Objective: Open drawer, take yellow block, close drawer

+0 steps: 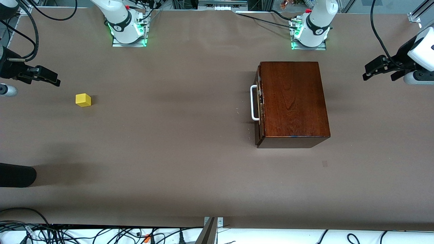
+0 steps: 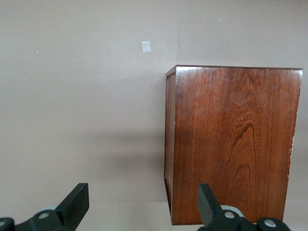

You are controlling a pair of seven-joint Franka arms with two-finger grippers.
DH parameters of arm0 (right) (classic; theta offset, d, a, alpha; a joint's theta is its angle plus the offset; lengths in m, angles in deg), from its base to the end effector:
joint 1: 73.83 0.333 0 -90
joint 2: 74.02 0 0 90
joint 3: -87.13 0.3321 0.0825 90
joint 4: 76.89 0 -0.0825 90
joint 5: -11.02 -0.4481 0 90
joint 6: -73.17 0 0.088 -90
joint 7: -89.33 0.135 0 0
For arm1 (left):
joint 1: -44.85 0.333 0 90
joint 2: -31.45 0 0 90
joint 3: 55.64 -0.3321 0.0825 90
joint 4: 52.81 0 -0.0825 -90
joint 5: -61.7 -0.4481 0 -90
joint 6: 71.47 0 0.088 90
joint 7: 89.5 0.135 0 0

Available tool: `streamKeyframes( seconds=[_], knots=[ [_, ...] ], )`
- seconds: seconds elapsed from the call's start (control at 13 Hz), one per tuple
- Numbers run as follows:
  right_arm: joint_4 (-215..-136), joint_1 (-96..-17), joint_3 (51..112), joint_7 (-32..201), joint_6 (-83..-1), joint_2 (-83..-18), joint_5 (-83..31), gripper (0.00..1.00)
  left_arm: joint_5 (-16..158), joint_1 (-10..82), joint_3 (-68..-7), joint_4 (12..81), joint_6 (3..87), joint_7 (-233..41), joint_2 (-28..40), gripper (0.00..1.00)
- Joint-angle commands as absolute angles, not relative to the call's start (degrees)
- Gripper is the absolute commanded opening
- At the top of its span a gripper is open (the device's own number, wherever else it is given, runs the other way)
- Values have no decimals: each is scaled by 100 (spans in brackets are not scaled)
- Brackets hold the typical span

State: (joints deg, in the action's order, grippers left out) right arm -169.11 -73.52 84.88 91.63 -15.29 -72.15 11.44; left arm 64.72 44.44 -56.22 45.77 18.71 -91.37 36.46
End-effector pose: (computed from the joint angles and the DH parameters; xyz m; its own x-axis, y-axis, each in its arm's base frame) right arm 0.6201 -0.0217 0.5696 0.9925 -0.0741 -0.0977 -0.0732 -0.9972 0.0125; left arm 0.5854 -0.0052 0.5857 0.9975 0.0356 -0.0609 0.0388 -0.9979 0.0515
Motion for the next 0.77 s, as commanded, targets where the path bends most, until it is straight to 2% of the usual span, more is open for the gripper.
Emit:
streamKeyframes(
  seconds=[0.0, 0.31, 0.69],
  knots=[
    [-16917, -7444, 8573, 9144, -1445, -7315, 1128, 100, 6425, 4405, -5617, 4239, 1651, -8995, 3462, 100],
    [-16917, -7444, 8573, 9162, -1463, -7315, 1119, 100, 6302, 4397, -5521, 3852, 1546, -8924, 3190, 100],
    [-16917, -7444, 8573, 9161, -1480, -7315, 1119, 100, 6275, 4388, -5485, 3834, 1528, -8924, 3154, 100]
  ],
)
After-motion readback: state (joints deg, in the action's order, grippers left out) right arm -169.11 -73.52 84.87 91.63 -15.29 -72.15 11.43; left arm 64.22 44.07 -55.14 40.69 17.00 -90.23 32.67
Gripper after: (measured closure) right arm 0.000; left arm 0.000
